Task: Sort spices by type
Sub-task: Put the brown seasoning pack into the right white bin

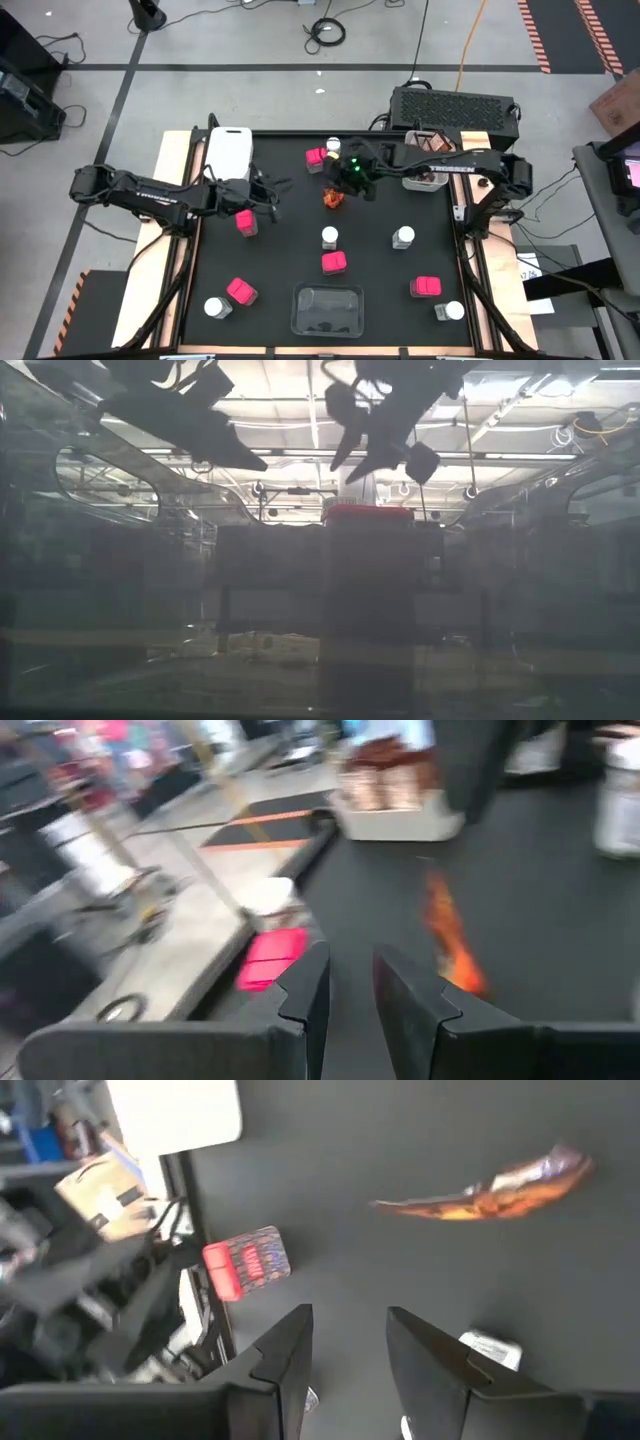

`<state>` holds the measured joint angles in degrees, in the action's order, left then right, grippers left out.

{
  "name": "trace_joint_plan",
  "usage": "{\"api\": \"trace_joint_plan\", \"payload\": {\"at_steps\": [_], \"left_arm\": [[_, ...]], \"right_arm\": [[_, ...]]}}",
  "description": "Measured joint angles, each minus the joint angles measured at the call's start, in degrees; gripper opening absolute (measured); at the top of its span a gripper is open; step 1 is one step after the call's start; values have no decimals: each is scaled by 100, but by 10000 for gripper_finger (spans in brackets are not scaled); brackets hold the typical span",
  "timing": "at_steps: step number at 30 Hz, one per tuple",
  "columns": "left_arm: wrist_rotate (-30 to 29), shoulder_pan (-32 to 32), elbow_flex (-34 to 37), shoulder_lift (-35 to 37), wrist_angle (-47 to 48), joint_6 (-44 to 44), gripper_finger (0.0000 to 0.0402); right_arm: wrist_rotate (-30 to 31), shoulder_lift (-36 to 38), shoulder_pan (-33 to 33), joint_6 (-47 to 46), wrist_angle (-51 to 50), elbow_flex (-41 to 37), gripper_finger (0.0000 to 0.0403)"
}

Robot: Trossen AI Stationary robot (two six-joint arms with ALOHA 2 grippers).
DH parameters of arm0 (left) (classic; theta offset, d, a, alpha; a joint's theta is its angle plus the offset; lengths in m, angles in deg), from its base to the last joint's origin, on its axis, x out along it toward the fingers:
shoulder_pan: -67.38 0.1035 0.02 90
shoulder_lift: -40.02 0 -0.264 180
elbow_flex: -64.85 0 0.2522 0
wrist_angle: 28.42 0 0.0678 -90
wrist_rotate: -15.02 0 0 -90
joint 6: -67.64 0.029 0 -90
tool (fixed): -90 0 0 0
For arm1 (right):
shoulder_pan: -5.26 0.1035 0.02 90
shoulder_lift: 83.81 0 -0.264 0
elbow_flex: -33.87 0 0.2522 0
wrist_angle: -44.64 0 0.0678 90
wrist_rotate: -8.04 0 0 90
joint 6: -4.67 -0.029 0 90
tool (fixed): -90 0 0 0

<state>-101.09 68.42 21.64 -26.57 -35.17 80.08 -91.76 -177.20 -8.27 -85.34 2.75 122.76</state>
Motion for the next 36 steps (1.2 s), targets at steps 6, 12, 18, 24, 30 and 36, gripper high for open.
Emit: {"api": "trace_joint_plan", "payload": {"at_steps": [6, 12, 18, 24, 30, 36], "left_arm": [[745, 10, 194, -2, 52, 364, 84], [908, 17, 201, -2, 61, 531, 84], [1052, 20, 201, -2, 55, 736, 84], [1150, 33, 201, -2, 37, 895, 84], [1446, 44, 201, -2, 23, 1048, 84], [1700, 44, 201, -2, 15, 1213, 84]], "right_arm": [[35, -257, 19, -531, 10, 46, 125], [392, -216, 15, -675, -230, 51, 125], [786, -188, -64, -755, -672, 55, 125], [1150, -188, -112, -717, -688, 57, 125], [1330, -188, -63, -822, -675, 57, 125], [1585, -232, 188, -1079, -679, 55, 125]]}}
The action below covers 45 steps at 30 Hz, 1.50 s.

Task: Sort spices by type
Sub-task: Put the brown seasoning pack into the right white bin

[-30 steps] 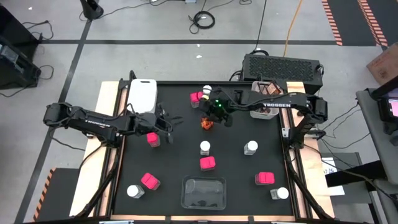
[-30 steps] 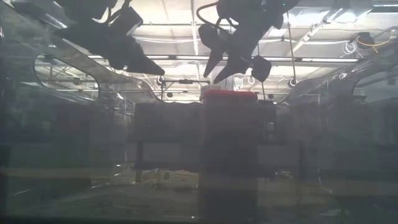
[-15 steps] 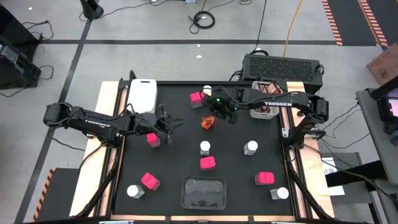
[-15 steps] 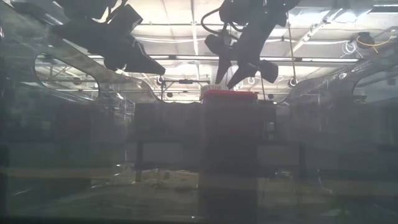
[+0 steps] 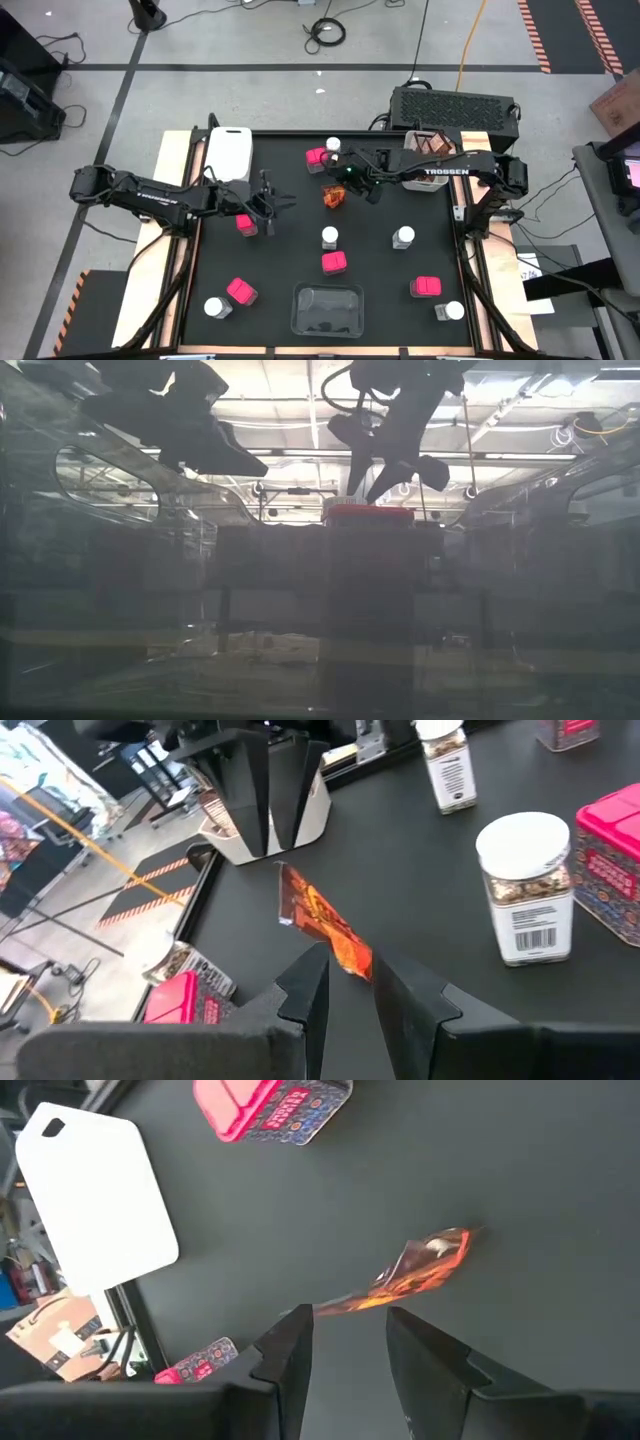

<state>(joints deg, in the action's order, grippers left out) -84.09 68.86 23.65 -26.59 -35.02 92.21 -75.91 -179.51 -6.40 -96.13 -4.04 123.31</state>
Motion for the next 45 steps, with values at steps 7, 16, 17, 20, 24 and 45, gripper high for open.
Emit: {"api": "trace_joint_plan", "payload": {"at_steps": [7, 16, 17, 20, 24, 45], "left_arm": [[289, 0, 0, 0, -8, 38, 84], [377, 0, 0, 0, 158, 182, 84], [394, 0, 0, 0, 160, 186, 84], [446, 0, 0, 0, 157, 186, 84], [449, 0, 0, 0, 157, 186, 84], [449, 0, -2, 0, 117, 186, 84]], "right_arm": [[390, -102, 170, -340, -5, -7, 125], [482, -115, 164, -356, -78, -7, 125], [490, -142, 164, -356, -70, -5, 125], [445, -289, 164, -358, -76, 2, 125], [151, -552, 142, -315, 187, 0, 125], [359, -445, 138, 1210, -1024, 1127, 125]]}}
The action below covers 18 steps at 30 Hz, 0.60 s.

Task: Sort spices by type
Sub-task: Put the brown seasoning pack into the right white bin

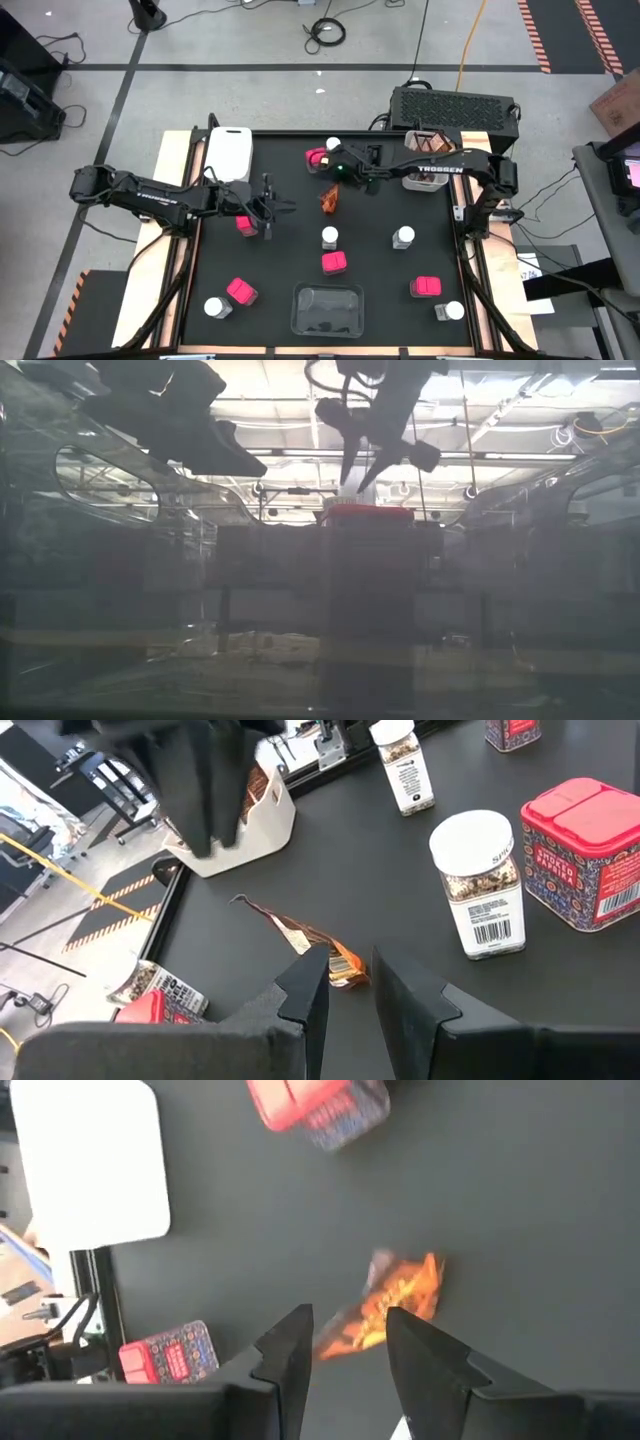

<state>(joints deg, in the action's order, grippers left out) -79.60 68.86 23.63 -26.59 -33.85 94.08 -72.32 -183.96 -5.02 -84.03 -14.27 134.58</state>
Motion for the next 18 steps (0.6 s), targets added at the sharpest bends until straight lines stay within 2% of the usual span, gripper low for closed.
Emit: {"api": "trace_joint_plan", "payload": {"at_steps": [5, 14, 18], "left_arm": [[-2, 0, 0, 0, -4, -1, 84], [-2, 0, 0, -2, 25, -14, 84], [-2, 0, -2, -2, 61, -11, 84]], "right_arm": [[419, -130, -7, 277, -202, 290, 125], [68, -696, 69, 385, 358, 283, 125], [71, -692, 137, 404, 232, 289, 125]]}}
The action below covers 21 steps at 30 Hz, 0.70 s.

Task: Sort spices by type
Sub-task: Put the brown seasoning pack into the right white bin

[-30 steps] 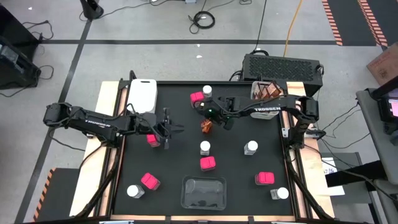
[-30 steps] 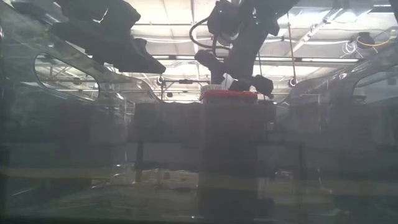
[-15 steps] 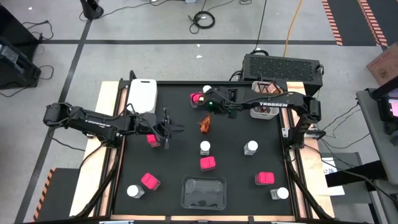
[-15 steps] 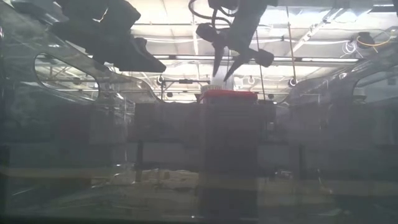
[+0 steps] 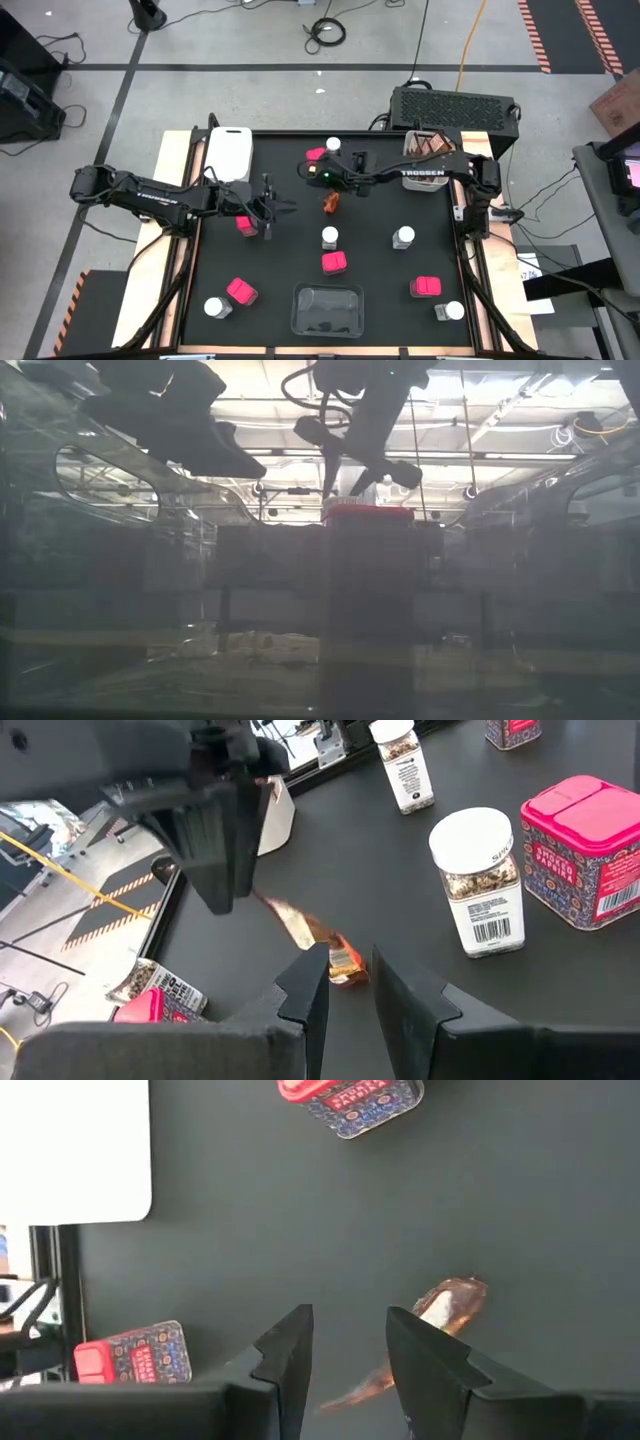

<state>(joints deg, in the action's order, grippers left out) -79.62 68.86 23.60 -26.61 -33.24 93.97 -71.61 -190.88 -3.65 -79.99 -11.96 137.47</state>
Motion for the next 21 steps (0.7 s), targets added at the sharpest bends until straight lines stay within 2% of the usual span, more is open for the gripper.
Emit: {"api": "trace_joint_plan", "payload": {"at_steps": [6, 13, 17, 21], "left_arm": [[0, 4, 0, 0, 10, 46, 84], [0, 2, 0, 0, 7, 55, 84], [0, 0, 0, 0, -1, 55, 84], [0, 0, 0, 0, -11, 52, 84]], "right_arm": [[141, -2, 44, 68, -146, 4, 125], [274, 0, 40, 350, -684, 661, 125], [-150, 5, -103, -13, -1480, 1009, 125], [-575, -4, -246, -214, -1592, 1008, 125]]}}
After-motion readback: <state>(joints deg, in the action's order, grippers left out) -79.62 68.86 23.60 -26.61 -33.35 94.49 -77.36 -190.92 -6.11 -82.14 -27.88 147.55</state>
